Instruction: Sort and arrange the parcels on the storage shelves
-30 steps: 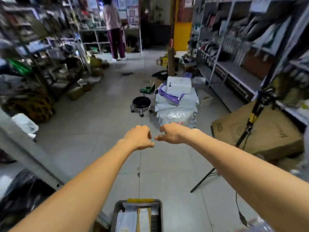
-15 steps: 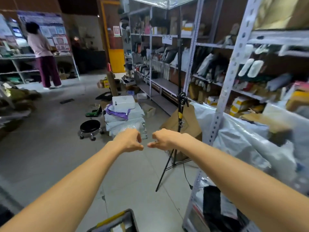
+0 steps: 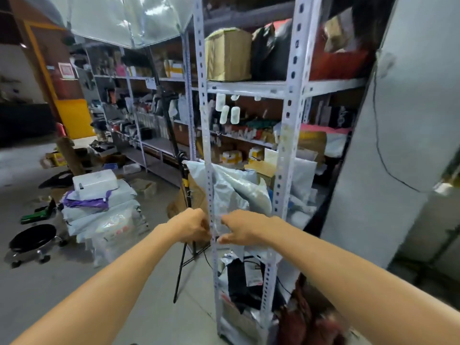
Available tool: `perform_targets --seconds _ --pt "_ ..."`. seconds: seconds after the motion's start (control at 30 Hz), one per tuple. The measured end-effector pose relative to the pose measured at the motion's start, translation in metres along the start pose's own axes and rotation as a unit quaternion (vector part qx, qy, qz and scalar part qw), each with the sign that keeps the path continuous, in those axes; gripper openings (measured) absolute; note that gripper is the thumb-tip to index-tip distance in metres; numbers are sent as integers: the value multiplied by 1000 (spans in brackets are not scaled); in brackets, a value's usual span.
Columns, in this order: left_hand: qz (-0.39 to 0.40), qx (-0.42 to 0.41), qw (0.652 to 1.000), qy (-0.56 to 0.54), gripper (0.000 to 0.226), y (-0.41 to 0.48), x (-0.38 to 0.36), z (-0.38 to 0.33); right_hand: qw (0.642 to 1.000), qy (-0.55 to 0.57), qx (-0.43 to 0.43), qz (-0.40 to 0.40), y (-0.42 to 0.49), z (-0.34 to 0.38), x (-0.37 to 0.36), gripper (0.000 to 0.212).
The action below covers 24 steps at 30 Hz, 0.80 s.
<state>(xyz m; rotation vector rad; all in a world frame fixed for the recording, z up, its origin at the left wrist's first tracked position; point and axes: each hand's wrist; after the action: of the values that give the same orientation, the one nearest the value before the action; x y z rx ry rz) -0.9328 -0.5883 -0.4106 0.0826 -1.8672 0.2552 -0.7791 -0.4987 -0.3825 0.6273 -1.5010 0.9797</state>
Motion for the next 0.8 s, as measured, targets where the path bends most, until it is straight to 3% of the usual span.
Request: perform_targets --seconds 0.43,0.6,0.8 --pt "-4 -219 976 -18 26 83 -42 -249 976 22 -216 -33 -175 -204 -2 53" --pt "22 -280 960 -7 31 126 -42 -350 940 42 -337 -36 -244 -281 -7 61" --pt "26 -374 927 6 25 181 -41 -450 887 76 -449 -80 -317 -351 -1 49"
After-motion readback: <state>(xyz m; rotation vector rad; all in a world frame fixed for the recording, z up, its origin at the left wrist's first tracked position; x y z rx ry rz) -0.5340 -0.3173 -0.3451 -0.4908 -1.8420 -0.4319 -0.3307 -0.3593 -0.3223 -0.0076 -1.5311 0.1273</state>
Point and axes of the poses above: each hand's wrist, its own y-axis towards the middle knuckle, its own x-axis out of the back of the hand, z = x × y, and after that the axes turned 13 degrees about -x, right-handed
